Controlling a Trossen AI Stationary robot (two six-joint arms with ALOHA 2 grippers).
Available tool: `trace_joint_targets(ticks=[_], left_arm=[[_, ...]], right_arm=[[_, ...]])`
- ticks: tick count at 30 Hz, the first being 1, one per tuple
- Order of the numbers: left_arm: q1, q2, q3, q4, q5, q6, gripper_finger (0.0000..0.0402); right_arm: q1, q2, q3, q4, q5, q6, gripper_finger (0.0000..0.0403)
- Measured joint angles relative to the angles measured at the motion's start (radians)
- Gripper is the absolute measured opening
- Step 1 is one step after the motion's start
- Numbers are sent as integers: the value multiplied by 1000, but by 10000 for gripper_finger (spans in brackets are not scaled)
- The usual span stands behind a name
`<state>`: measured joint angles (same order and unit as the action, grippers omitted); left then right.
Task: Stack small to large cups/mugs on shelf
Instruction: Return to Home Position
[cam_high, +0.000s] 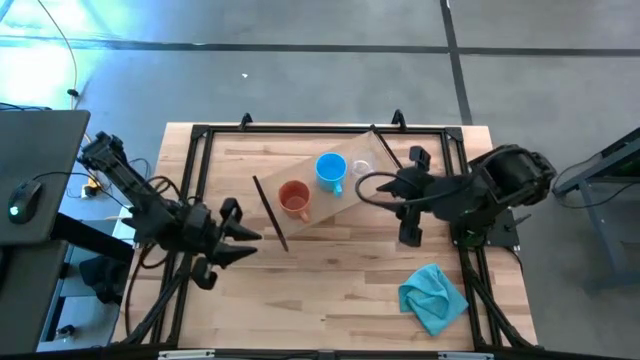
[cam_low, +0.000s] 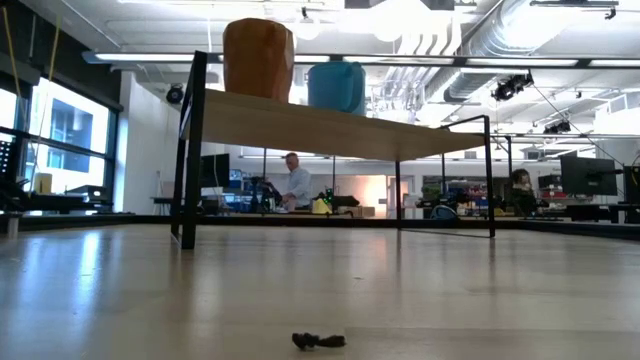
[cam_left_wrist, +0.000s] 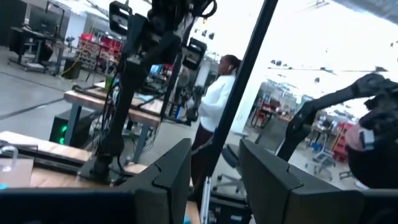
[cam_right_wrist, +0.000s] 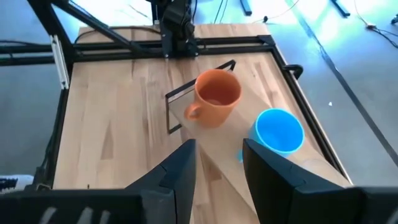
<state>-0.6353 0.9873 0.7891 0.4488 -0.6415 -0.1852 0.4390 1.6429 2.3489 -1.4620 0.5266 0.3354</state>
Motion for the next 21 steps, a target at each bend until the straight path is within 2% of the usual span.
trace_joint_targets(ticks=[4, 10, 13, 19, 21], left_arm=[[0, -23, 0, 0, -19, 2, 124], [0, -32, 0, 4, -139, 33, 124], [0, -31, 0, 31, -170, 35, 124], [0, -31, 0, 237, -172, 33, 124], [0, -33, 0, 325, -174, 89, 124]], right_arm=[[0, -11, 0, 3, -5, 4, 124], [0, -22, 0, 6, -94, -14, 124], [-1, -23, 0, -1, -96, -19, 124], [-19, -44, 0, -40, -90, -51, 124], [-29, -57, 0, -28, -89, -68, 124]])
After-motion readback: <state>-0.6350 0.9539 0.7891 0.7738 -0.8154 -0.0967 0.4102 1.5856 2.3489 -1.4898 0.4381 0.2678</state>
